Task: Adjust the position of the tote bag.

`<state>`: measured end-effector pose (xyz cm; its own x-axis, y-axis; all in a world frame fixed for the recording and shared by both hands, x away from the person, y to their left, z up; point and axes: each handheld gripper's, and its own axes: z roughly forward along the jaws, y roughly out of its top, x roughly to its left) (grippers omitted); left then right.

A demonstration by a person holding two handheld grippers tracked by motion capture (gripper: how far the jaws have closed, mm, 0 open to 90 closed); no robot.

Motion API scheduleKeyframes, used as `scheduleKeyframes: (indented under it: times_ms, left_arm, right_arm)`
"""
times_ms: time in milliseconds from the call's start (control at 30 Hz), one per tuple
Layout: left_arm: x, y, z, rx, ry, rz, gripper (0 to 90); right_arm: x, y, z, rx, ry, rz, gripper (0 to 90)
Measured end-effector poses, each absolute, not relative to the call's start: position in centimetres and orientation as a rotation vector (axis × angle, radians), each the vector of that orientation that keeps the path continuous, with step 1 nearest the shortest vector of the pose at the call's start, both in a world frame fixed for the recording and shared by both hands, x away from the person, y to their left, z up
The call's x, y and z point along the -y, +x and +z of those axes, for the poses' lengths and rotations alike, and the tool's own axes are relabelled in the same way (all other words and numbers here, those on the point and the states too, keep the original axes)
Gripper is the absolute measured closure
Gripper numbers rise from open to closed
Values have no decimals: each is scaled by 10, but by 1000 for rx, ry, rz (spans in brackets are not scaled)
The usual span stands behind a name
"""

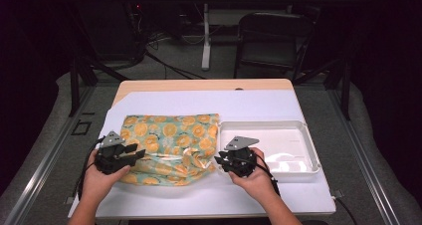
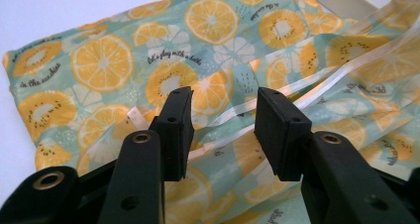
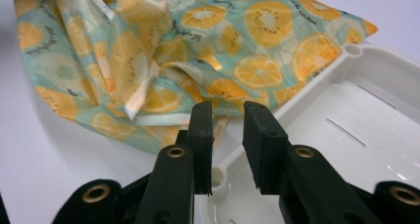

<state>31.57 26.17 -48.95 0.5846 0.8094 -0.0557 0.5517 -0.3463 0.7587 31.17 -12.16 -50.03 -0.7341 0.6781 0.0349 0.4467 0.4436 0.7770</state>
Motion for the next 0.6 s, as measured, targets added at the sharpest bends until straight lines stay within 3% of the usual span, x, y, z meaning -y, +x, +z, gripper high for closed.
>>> scheduleKeyframes:
  times_ms: [200,600]
  left_arm:
    - [-263,310,-485,-1074,2035,435,548]
    - [-266,295,-475,-1061,2005,455,577]
  right_arm:
    - [117,312,-499,-2434,963,1194,744]
    - [96,308,-492,-2488,845,1232,745]
